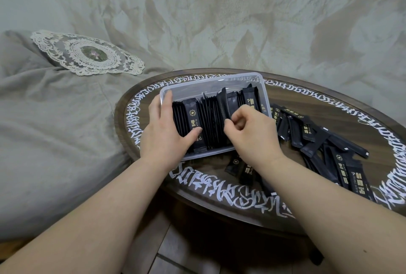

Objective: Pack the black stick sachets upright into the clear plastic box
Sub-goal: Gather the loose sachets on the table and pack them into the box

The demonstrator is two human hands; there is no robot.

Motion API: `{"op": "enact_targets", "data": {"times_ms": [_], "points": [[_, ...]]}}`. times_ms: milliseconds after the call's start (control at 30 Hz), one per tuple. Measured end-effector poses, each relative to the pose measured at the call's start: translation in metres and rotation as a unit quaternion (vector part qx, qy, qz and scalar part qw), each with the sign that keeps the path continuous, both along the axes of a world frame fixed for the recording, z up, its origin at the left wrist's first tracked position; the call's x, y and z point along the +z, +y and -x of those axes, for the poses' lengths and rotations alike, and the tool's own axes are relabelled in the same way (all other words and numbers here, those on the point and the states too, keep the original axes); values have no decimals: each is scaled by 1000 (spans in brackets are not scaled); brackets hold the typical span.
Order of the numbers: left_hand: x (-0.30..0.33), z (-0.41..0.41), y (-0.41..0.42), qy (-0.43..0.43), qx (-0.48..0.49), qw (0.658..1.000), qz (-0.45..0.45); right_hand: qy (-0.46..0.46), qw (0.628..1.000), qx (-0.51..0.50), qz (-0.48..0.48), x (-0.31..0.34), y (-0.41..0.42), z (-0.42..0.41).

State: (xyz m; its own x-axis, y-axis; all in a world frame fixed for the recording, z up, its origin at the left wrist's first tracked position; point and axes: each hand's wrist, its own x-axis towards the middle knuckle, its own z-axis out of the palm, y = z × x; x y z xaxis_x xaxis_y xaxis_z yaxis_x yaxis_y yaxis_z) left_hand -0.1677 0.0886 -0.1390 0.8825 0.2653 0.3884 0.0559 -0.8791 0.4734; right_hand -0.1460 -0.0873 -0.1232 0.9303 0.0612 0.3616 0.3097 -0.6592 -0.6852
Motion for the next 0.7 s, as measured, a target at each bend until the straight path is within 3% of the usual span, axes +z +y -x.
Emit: {"op": "enact_targets", "data": {"times_ms": [267,600,700], "points": [[0,0,0,-5,-6,1000,2,-29,998,21,48,-7,2,2],[0,1,-1,-16,-20,1000,-7,-22,984,31,176,-14,20,-11],[0,2,1,-10,-16,1000,2,-25,985,44,164,-15,18,-12]]}}
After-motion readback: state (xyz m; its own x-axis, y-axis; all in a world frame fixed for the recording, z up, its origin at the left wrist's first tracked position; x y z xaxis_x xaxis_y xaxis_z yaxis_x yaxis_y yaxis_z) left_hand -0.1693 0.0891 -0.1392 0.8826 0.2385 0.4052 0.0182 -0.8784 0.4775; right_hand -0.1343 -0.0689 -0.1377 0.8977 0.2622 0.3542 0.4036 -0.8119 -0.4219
